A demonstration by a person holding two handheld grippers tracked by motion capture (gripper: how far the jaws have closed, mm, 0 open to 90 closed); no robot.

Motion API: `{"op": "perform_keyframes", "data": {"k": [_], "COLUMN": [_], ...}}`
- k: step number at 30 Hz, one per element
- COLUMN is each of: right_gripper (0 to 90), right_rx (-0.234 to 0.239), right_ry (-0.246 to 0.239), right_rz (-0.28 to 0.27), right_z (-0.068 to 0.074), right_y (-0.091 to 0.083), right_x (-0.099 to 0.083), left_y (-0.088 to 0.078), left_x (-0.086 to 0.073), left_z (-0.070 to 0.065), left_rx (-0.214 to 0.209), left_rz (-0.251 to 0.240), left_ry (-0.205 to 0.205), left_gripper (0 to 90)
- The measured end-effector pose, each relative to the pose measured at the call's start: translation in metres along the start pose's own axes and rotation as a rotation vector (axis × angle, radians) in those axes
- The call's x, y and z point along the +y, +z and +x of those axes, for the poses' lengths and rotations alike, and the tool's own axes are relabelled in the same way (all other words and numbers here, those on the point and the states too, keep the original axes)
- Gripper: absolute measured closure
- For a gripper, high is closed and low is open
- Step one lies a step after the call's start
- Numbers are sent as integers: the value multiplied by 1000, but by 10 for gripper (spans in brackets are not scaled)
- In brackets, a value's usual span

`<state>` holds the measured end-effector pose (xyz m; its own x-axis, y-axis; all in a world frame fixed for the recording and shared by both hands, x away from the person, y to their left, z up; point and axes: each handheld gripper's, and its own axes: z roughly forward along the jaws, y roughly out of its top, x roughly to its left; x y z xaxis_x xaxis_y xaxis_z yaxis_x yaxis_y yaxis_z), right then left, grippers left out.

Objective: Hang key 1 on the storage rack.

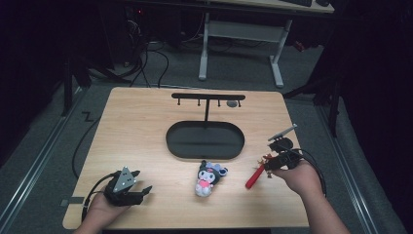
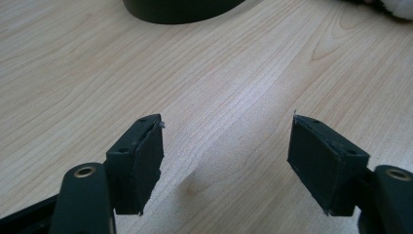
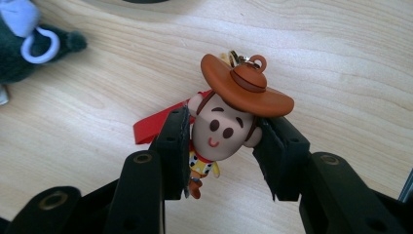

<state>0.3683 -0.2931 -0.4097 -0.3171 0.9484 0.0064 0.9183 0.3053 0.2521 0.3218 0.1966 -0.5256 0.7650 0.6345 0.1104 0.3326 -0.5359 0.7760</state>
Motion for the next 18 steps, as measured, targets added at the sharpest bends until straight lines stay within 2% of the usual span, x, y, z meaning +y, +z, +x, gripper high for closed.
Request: {"op": "perform_keyframes", "data": {"k": [10, 18], "right_gripper": [584, 584], "right_rx": [16, 30], "right_ry": [-29, -55], "right_rz": [-22, -31], "right_z": [10, 18], "right_y": [-23, -32], "right_x": [7, 13], "left_y": [0, 0], "left_x": [0, -1], "left_z": [0, 0], "left_rx": [0, -2], "left_rz": [1, 3], "left_ry": [-1, -1], "left_gripper": [292, 292]}}
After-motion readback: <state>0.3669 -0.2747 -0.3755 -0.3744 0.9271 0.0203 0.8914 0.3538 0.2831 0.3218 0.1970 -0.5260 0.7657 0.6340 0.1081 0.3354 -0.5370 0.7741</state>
